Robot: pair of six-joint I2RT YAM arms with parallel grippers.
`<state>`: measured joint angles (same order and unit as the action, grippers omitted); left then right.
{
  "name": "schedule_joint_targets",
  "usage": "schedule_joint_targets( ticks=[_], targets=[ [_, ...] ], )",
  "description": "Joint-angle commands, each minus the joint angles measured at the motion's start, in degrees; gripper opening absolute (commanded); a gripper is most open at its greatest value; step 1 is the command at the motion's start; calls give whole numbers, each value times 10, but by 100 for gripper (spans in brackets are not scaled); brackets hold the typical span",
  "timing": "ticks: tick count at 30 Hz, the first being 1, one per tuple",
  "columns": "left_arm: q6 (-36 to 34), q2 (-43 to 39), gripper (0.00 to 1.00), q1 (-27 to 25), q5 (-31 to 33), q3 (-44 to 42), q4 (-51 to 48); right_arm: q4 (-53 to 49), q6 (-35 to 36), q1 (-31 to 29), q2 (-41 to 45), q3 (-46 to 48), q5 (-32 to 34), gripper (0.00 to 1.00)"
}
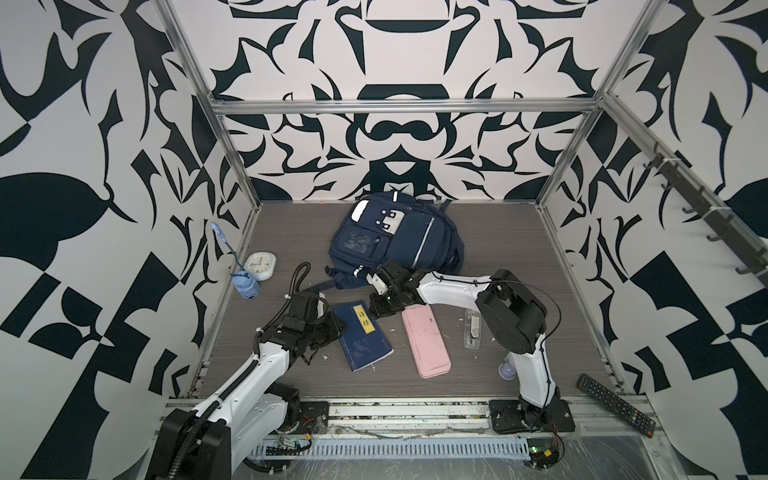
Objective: Pack the student bag
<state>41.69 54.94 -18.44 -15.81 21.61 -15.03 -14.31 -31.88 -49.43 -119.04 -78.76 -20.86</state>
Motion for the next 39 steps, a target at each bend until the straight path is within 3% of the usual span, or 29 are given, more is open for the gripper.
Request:
schedule_joint_targets(
  ticks=[1,6,11,19,25,30,39],
  targets=[
    [-13,9,20,-5,-12,26,6,-56,1,-12,-2,27,26,24],
    [-25,26,13,7,-24,47,8,-68,2,-11,43,26,27,29],
    [-49,28,5,56,-72,84,-3,-85,12,8,125,39,34,35],
    [-97,86,3,92,-212,182,8,-29,3,100,260,105,-43,51],
    [-65,123,3,92,-319,210,92,81,-38,165,302,177,-149,60],
    [3,159,3,92,-405,202,211,173,-77,192,303,223,-215,65],
    [44,175,3,92,-434,194,275,384,-193,197,280,289,-285,66]
  ],
)
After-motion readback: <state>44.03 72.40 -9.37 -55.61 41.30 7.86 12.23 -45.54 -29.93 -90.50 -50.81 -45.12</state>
